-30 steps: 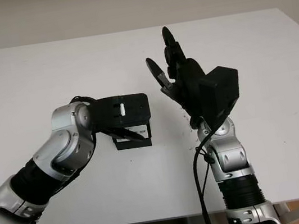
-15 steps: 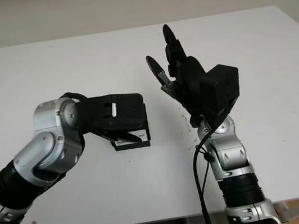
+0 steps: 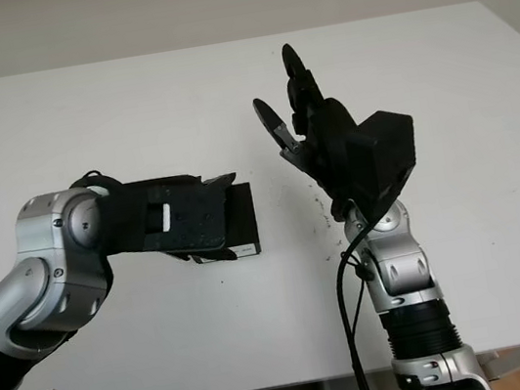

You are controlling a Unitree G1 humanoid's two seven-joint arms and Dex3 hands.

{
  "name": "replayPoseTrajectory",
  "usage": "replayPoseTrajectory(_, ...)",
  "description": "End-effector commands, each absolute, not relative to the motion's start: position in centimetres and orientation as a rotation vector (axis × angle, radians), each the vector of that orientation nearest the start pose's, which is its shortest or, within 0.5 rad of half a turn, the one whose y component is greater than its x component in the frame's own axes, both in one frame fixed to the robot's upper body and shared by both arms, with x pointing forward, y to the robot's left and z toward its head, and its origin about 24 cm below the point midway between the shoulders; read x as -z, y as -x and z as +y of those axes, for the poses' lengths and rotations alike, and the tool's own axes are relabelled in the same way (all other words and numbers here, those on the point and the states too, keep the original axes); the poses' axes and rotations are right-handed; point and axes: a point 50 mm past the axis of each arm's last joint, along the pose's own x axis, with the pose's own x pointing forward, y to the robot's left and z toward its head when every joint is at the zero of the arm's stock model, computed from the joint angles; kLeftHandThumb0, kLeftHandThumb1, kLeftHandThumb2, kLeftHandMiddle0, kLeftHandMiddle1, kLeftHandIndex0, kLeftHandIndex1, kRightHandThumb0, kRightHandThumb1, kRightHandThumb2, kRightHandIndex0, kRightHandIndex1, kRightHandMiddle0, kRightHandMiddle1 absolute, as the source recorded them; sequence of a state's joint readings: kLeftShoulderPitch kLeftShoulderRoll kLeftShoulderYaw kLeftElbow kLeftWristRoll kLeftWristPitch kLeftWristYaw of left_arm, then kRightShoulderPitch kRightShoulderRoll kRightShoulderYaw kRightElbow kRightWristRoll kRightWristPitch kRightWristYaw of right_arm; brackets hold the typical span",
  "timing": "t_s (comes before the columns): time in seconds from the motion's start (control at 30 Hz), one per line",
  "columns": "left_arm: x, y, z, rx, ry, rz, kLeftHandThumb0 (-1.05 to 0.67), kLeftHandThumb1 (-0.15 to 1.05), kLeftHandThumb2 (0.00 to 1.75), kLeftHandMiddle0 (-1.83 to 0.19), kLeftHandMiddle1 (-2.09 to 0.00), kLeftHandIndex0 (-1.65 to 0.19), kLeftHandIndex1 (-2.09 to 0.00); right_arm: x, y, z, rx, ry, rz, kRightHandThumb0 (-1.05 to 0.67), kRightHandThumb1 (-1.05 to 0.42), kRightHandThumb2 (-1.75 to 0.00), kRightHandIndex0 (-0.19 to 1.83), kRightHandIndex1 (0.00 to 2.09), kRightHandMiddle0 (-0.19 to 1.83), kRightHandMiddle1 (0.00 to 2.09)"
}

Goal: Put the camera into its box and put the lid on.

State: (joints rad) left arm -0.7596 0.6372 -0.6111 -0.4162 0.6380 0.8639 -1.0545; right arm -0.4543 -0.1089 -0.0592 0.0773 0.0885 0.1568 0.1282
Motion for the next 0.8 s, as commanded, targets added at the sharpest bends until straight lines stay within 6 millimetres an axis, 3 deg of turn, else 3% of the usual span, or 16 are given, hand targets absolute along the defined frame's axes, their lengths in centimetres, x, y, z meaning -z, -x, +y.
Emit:
replayPoseTrajectory(0.0,-18.6,-27.9,10.4,0.787,-1.329,0.236,-0.59,1.05,0.25,0.19,0.0,0.19,0.0,-14.3,-33.0,-14.6,-0.18,0.033,-0.221,-0.7,-1.05,-0.33,-0.15,0.06,-0.05,0.06)
replayPoseTrajectory(0.1,-19.3,-28.5,11.7,0.699,-1.316,0.162,-0.62,1.05,0.34,0.19,0.0,0.19,0.0,-14.2,-32.9,-14.7,-0.179,0.033,-0.219,-0.69,-1.05,-0.33,-0.14,0.06,-0.05,0.06)
replayPoseTrajectory(0.37,-20.6,-31.0,16.4,0.372,-1.003,0.037,-0.6,1.05,0.45,0.19,0.0,0.19,0.0,-14.2,-33.1,-15.2,-0.18,0.019,-0.236,-0.66,-1.05,-0.35,-0.15,0.05,-0.08,0.05)
replayPoseTrajectory(0.57,-19.8,-32.6,18.7,0.197,-0.934,-0.047,-0.67,1.05,0.49,0.19,0.0,0.19,0.0,-14.2,-33.2,-15.8,-0.166,0.02,-0.238,-0.65,-1.05,-0.34,-0.15,0.06,-0.07,0.05)
replayPoseTrajectory(0.77,-18.0,-33.7,19.6,0.12,-0.902,-0.067,-0.68,1.05,0.5,0.19,0.0,0.19,0.0,-14.2,-33.2,-16.2,-0.162,0.021,-0.228,-0.64,-1.05,-0.34,-0.16,0.05,-0.06,0.06)
